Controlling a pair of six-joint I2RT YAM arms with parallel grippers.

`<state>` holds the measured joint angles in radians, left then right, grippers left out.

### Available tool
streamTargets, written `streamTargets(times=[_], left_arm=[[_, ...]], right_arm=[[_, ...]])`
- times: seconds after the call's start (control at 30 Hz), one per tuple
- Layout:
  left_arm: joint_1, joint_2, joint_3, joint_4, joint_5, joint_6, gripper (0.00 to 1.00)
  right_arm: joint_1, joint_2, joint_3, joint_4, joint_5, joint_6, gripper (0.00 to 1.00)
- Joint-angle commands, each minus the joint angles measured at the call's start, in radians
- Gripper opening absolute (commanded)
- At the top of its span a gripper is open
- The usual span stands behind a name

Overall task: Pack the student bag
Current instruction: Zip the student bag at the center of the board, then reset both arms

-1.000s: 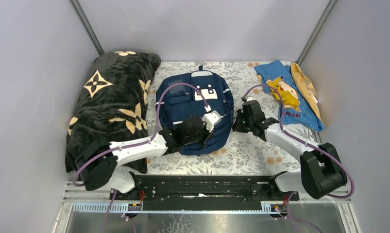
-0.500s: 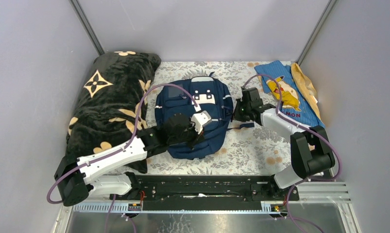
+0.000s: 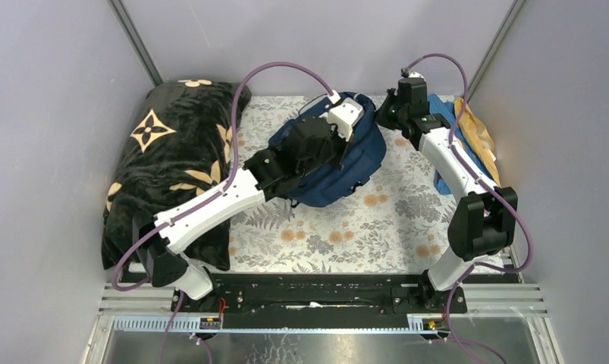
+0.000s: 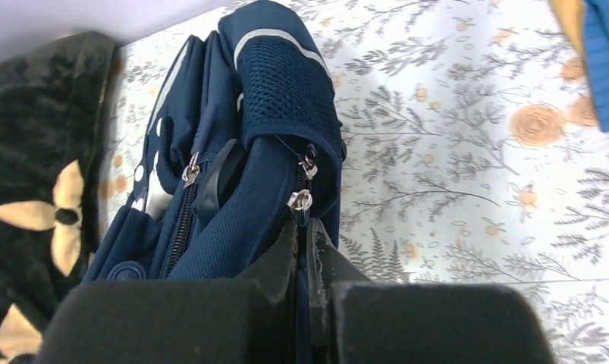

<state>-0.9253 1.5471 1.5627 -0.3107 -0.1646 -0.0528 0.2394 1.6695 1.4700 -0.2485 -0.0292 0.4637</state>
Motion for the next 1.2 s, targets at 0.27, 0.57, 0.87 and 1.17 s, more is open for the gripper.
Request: streamTargets(times=[0.27, 0.57, 0.87, 1.17], left_arm=[[0.032, 0.063, -0.089, 0.211, 0.087, -0.288, 0.99], [0.283, -0.016, -0.108, -0.160, -0.097, -0.434, 0.99], [0.339, -0.234, -0.319, -0.231, -0.330, -0.412, 0.99], [0.349, -0.301, -0.364, -0.210, -0.352, -0.456, 0.99]], right_arm=[[-0.135, -0.193, -0.255, -0.142, 0.216, -0.020, 0.99], [-0.141, -0.450, -0.337, -0.135, 0.199, -0.016, 1.00], [-0.140, -0.694, -0.674, 0.079, 0.129, -0.009, 1.00], [-0.140, -0.719, -0.738, 0.125, 0.163, 0.012, 1.00]])
